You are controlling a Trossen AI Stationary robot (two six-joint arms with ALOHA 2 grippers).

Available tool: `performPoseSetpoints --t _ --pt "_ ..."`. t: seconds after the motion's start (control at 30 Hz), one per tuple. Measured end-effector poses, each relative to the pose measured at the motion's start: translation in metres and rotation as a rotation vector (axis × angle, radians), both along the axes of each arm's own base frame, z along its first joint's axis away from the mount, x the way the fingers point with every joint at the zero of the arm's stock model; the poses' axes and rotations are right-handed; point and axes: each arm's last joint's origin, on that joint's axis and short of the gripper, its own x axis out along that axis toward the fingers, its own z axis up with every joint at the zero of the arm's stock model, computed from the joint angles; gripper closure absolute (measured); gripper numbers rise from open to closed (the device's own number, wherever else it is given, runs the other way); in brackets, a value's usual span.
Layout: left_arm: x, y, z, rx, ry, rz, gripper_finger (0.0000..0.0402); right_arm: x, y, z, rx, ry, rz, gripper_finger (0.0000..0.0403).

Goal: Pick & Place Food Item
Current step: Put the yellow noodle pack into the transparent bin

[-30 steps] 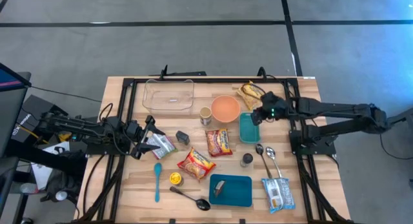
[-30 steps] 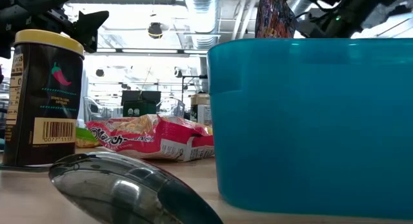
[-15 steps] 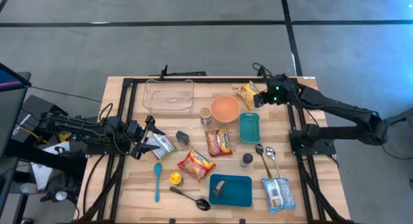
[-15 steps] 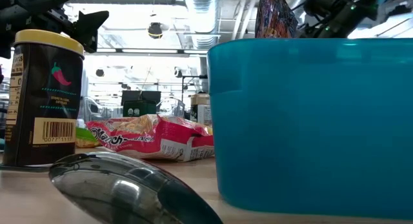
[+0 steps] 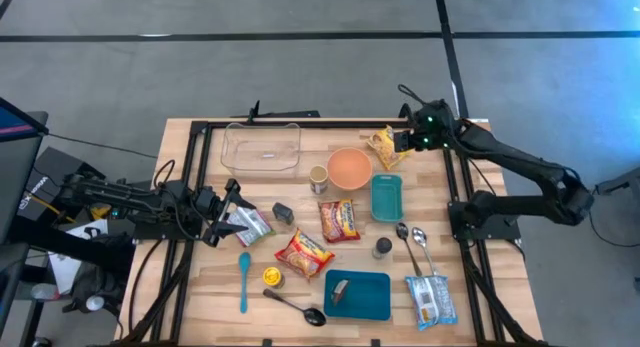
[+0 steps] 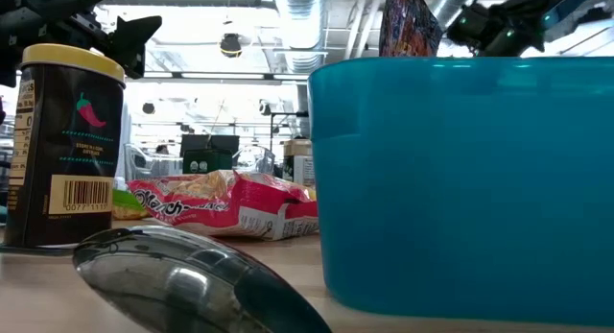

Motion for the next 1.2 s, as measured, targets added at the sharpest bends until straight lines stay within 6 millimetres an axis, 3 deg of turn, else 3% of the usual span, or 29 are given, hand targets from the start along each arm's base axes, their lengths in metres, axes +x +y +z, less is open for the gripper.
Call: performPoseSetpoints --t 0.37,0.7,1.0,1.2 --pt "0.0 0.0 0.0 0.0 -0.001 0.0 0.0131 0.001 -0.028 -0.036 0.113 0.125 -0.063 0.0316" --pt "0.0 0.0 0.0 0.0 0.0 0.0 0.0131 -0.008 -0.041 -0.057 0.213 0.208 -0.116 0.0316" --pt "0.0 0.0 0.0 0.0 0.0 0.0 0.0131 -0.014 -0.043 -0.057 0.213 0.227 -0.117 0.0316" --pt "0.0 0.0 0.0 0.0 0.0 0.0 0.0131 -0.018 -0.033 -0.054 0.201 0.233 -0.093 0.0316"
